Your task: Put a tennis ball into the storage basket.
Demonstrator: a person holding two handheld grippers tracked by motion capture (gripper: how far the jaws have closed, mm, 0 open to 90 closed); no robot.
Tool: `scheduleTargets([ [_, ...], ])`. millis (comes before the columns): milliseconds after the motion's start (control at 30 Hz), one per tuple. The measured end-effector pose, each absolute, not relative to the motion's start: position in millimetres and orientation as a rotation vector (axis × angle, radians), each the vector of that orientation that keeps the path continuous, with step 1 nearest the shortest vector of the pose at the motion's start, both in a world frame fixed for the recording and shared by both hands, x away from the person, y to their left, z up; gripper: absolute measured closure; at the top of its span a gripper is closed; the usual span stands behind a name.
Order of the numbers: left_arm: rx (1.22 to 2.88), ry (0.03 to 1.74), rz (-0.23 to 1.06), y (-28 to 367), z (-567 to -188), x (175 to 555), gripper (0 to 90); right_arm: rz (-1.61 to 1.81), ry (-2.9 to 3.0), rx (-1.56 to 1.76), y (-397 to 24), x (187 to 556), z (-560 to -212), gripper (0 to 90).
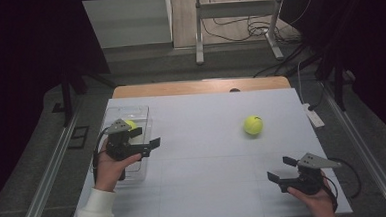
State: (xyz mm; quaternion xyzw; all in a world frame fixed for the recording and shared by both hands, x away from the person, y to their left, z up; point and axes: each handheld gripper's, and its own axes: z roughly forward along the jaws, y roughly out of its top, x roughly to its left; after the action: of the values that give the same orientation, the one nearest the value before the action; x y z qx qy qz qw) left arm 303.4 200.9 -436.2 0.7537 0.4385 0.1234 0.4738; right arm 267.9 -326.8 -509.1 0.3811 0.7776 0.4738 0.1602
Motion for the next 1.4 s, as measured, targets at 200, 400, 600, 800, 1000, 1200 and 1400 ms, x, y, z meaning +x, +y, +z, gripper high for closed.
scheduleTargets([
  [200, 1.85, 1.05, 0.295, 194.5, -434.8, 301.5, 14.3, 1.355, 2.22, 1.088, -327.1, 267.8, -509.0, 12.0],
  [400, 1.849, 1.046, 0.292, 191.1, -435.6, 301.1, 14.3, 1.356, 2.221, 1.087, -326.4, 268.4, -509.0, 12.0],
  [600, 1.842, 1.037, 0.291, 190.0, -435.0, 300.4, 14.2, 1.352, 2.225, 1.084, -323.8, 269.4, -508.3, 12.0],
  [800, 1.842, 1.03, 0.289, 186.7, -435.8, 301.7, 14.0, 1.355, 2.224, 1.085, -322.6, 269.3, -508.0, 12.0],
  [1000, 1.855, 1.016, 0.28, 178.0, -436.2, 302.8, 13.7, 1.367, 2.215, 1.095, -323.8, 268.4, -507.7, 12.0],
  [1200, 1.869, 1.005, 0.28, 169.1, -436.0, 304.9, 13.6, 1.369, 2.227, 1.077, -321.5, 268.5, -508.1, 12.1],
  [1400, 1.885, 0.995, 0.285, 161.9, -435.6, 306.6, 13.3, 1.366, 2.246, 1.052, -315.5, 266.7, -507.6, 12.0],
])
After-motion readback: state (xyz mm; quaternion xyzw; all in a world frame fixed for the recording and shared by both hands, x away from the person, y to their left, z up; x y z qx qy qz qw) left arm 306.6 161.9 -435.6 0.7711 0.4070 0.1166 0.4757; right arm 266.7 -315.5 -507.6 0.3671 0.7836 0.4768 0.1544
